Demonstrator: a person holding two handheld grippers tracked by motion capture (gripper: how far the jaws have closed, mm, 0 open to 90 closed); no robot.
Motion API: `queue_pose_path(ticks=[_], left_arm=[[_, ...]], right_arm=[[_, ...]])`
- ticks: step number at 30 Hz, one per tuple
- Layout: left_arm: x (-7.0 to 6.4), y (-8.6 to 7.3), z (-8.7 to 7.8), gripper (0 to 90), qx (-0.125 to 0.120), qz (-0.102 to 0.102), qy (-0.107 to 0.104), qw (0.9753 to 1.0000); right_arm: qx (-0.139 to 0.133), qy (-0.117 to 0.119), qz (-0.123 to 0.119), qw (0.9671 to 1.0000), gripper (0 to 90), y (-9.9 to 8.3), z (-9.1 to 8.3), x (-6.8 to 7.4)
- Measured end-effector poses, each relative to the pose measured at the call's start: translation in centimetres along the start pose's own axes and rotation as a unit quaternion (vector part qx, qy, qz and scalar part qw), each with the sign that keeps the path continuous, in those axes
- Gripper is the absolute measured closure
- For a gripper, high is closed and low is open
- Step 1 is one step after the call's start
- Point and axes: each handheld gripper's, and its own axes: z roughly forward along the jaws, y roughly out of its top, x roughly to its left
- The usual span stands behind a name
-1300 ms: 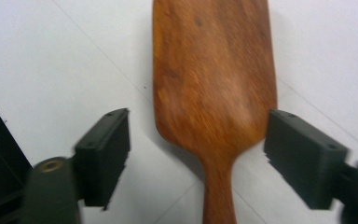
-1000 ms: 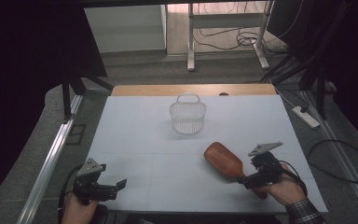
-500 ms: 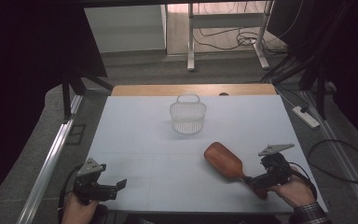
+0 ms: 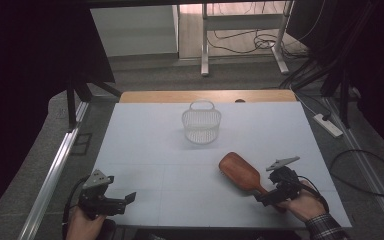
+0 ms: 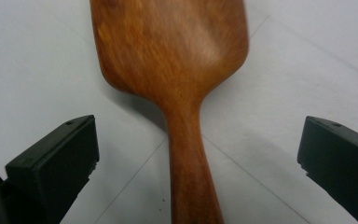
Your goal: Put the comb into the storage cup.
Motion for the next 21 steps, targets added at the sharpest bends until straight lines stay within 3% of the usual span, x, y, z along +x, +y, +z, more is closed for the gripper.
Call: queue_pose_path(ticks=[18, 21], left_arm=[[-0.1, 0.0, 0.0, 2.0, 0.001, 0.004, -0.001, 1.0000], [-0.1, 0.0, 0.0, 2.0, 0.001, 0.005, -0.001, 1.0000]], right_arm=[[0.041, -0.016, -0.016, 0.9989, 0.0, 0.0, 1.9, 0.4], [0.048, -0.024, -0.025, 0.9983, 8.0, 0.1, 2.0, 0.6]])
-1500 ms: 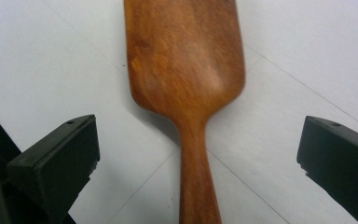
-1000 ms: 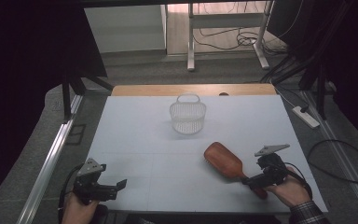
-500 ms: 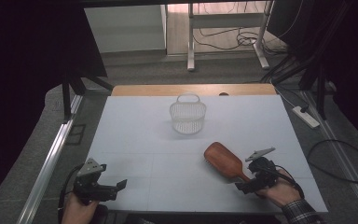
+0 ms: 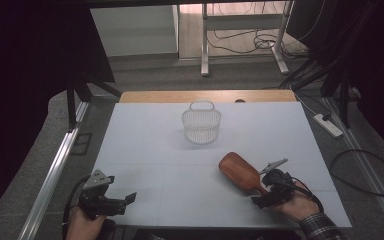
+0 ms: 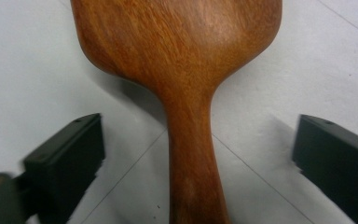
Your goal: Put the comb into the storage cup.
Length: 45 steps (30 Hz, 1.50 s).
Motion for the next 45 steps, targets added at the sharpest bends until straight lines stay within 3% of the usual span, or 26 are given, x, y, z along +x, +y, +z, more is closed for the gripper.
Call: queue_pose_path(ticks=[5, 14, 18, 22, 24, 35, 42, 45], left_arm=[[0.0, 0.0, 0.0, 2.0, 0.000, 0.000, 0.000, 1.0000], [-0.1, 0.1, 0.1, 2.0, 0.005, 0.003, 0.001, 1.0000], [-0.1, 0.1, 0.1, 2.0, 0.006, 0.004, 0.004, 1.0000], [-0.1, 0.1, 0.2, 2.0, 0.008, 0.004, 0.004, 0.9999], [-0.1, 0.1, 0.2, 2.0, 0.009, 0.003, 0.004, 0.9999], [0.0, 0.3, 0.3, 0.0, 0.017, 0.002, -0.009, 0.9998], [-0.1, 0.8, 0.7, 0.0, 0.006, 0.014, -0.023, 0.9996], [-0.3, 1.1, 0.9, 0.0, 0.000, 0.027, -0.025, 0.9993]], right_arm=[[-0.005, 0.000, -0.002, 1.0000, 29.6, 0.2, -0.2, -0.1], [-0.010, 0.032, 0.006, 0.9994, 68.6, 0.2, -0.6, -0.4], [-0.008, 0.039, 0.003, 0.9992, 72.4, 0.2, -0.7, -0.1], [-0.016, 0.021, -0.015, 0.9995, 72.6, 0.2, -0.9, 0.2], [-0.033, 0.024, -0.008, 0.9991, 72.7, 0.1, -1.2, 0.2], [-0.054, 0.020, -0.012, 0.9983, 72.8, 0.0, -1.7, 0.4], [-0.069, 0.026, -0.009, 0.9972, 72.8, 0.1, -2.0, 0.4], [-0.076, 0.029, -0.004, 0.9966, 72.8, 0.1, -2.2, 0.3]])
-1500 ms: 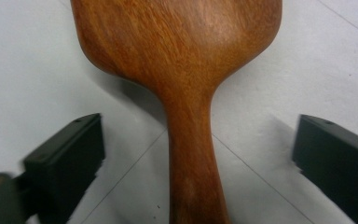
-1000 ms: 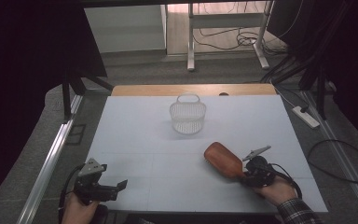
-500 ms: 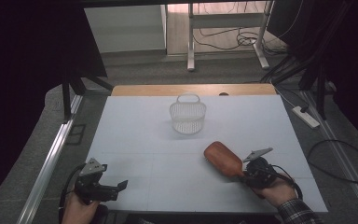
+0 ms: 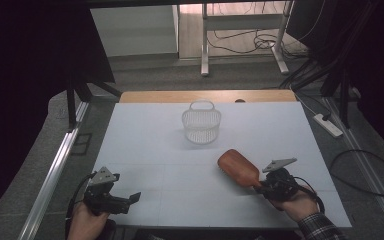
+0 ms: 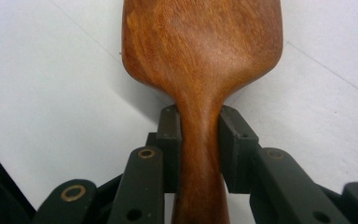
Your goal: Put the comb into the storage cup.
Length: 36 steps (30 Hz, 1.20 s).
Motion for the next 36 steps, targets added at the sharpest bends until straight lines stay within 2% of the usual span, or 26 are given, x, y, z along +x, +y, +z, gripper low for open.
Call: queue_pose_path(ticks=[4, 8, 11, 15, 16, 23, 27, 31, 33, 36], left_arm=[[-0.1, 0.5, 0.3, 0.6, -0.021, 0.003, -0.026, 0.9995], [0.1, 1.0, 0.8, 0.7, -0.023, 0.003, -0.041, 0.9989], [0.1, 1.4, 1.1, 0.2, -0.033, 0.002, -0.054, 0.9980], [-0.1, 2.0, 1.4, 0.0, -0.037, 0.011, -0.053, 0.9978], [-0.1, 2.4, 1.6, 0.0, -0.042, 0.011, -0.059, 0.9973], [-0.5, 3.8, 2.5, 0.0, -0.039, 0.018, -0.053, 0.9977], [-0.7, 4.7, 3.0, 0.0, -0.039, 0.018, -0.060, 0.9973], [-1.1, 5.6, 3.7, 0.0, -0.027, 0.023, -0.062, 0.9975], [-1.3, 6.0, 4.1, 0.0, -0.018, 0.031, -0.056, 0.9978], [-1.5, 6.5, 4.6, 0.0, -0.012, 0.036, -0.061, 0.9974]], right_arm=[[-0.009, 0.001, 0.002, 1.0000, 72.7, 0.0, -0.3, -0.1], [-0.022, 0.002, -0.001, 0.9998, 72.8, 0.1, -0.6, -0.1], [-0.033, 0.002, 0.000, 0.9994, 72.7, 0.1, -1.0, -0.1], [-0.044, 0.001, 0.001, 0.9990, 72.7, 0.2, -1.4, 0.0], [-0.053, 0.001, 0.001, 0.9986, 72.7, 0.2, -1.7, 0.0], [-0.070, 0.005, -0.001, 0.9975, 72.7, 0.4, -2.1, 0.0], [-0.084, 0.007, -0.004, 0.9965, 72.7, 0.5, -2.4, 0.2], [-0.098, 0.007, -0.008, 0.9951, 72.7, 0.7, -2.7, 0.4], [-0.105, 0.009, -0.007, 0.9944, 72.7, 0.8, -2.9, 0.5], [-0.115, 0.011, -0.010, 0.9933, 72.6, 0.9, -3.0, 0.6]])
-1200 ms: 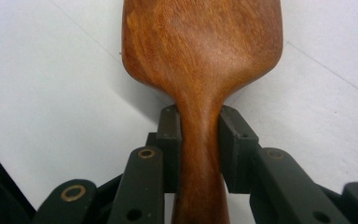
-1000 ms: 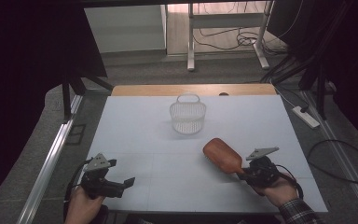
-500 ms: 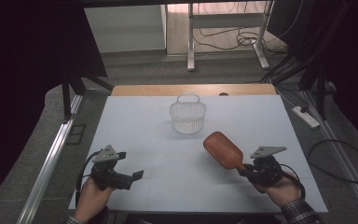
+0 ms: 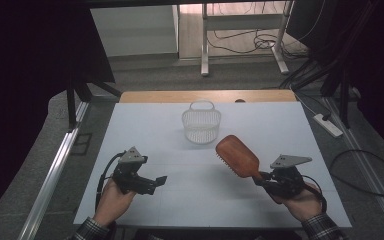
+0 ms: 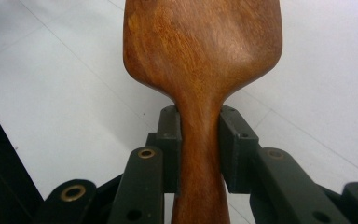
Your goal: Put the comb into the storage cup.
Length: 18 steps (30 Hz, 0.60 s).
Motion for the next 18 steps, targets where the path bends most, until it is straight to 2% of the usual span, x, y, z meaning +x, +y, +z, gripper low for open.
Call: queue_pose_path(ticks=[3, 6, 18], left_arm=[[-0.1, 0.6, 0.6, 0.0, 0.001, 0.006, -0.004, 1.0000], [-0.1, 1.1, 1.0, 0.0, -0.006, 0.004, -0.015, 0.9999], [-0.4, 2.9, 2.5, 0.0, -0.016, 0.003, -0.038, 0.9991]], right_arm=[[-0.006, 0.001, -0.002, 1.0000, 72.7, 0.2, -0.1, 0.1], [-0.013, 0.002, -0.003, 0.9999, 72.6, 0.3, -0.2, 0.1], [-0.038, -0.004, -0.008, 0.9992, 72.7, 1.1, -0.3, 0.3]])
